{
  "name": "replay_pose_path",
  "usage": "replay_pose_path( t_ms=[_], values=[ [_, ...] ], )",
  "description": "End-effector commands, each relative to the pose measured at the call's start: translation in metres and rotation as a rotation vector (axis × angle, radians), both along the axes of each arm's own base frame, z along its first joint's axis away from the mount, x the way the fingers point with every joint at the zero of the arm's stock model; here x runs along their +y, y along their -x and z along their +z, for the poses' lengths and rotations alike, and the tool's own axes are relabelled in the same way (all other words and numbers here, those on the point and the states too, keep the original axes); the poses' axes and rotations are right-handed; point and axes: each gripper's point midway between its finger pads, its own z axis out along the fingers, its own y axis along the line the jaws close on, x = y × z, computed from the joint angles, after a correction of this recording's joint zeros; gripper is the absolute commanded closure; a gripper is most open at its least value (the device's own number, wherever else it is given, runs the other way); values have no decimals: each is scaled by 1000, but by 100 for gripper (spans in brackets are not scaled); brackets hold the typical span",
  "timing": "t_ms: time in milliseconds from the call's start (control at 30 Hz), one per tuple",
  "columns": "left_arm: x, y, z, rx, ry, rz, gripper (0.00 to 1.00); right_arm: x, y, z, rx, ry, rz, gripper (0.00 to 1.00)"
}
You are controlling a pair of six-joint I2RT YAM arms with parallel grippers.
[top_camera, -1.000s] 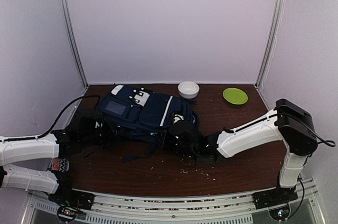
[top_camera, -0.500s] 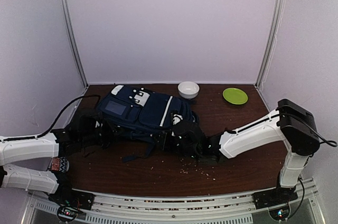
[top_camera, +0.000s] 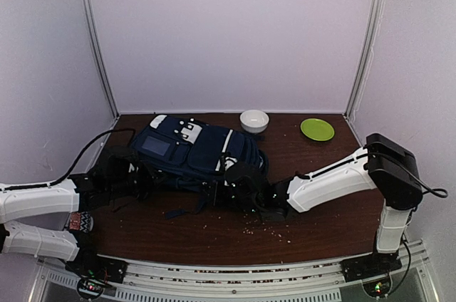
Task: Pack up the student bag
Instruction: Zip the student bag at the center of the board.
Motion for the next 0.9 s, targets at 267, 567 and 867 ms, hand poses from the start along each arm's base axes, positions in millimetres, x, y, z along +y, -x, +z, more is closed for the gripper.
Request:
replay_pose_path(
  t_ms=[267,567,867],
  values=[
    [-26,-10,110,-279,222,-70,100,0,-1,-16,4,61,-5,78],
    [-26,-9,106,-272,217,-71,100,1,-1,-6,-20,46,4,95],
    [-25,-9,102,-266,215,-67,100,-6,2,10,-55,18,17,95]
  ],
)
